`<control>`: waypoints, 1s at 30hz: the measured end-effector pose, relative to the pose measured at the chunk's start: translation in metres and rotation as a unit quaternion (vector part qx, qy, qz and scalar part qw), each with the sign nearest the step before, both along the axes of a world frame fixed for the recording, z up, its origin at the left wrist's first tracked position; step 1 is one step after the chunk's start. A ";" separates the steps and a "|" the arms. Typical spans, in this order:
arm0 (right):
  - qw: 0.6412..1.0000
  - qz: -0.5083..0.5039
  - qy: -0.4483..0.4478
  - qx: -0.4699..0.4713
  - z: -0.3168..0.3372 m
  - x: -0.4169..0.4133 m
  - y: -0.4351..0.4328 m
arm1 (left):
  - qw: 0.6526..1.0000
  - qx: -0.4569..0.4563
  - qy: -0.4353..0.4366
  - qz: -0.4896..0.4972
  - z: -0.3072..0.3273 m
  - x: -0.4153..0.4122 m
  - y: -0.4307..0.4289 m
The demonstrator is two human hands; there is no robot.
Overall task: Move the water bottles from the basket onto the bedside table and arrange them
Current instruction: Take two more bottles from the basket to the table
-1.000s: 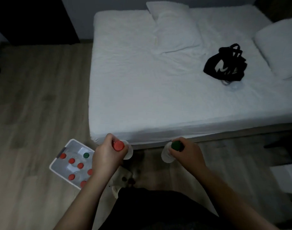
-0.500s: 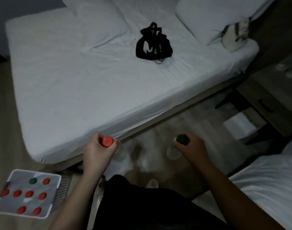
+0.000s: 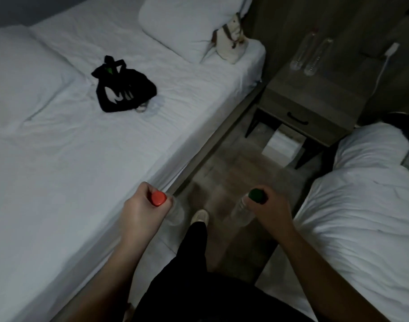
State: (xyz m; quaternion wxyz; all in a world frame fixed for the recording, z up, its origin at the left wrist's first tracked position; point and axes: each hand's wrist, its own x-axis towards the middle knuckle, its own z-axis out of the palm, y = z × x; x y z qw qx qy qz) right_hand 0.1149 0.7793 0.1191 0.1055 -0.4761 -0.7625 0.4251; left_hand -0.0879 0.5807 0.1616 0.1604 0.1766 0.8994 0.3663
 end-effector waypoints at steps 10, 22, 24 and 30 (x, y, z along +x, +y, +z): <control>0.986 -0.166 -0.022 0.002 0.011 -0.050 0.094 | 0.979 -0.059 0.005 -0.194 -0.009 -0.085 0.155; 0.954 -0.293 0.053 0.028 0.013 -0.084 0.185 | 0.945 -0.063 0.039 -0.319 -0.004 -0.142 0.287; 0.955 -0.292 0.054 0.015 0.007 -0.082 0.203 | 0.943 -0.065 0.035 -0.325 -0.007 -0.142 0.305; 0.961 -0.276 0.025 0.008 -0.002 -0.068 0.268 | 0.943 -0.085 0.031 -0.319 -0.017 -0.128 0.370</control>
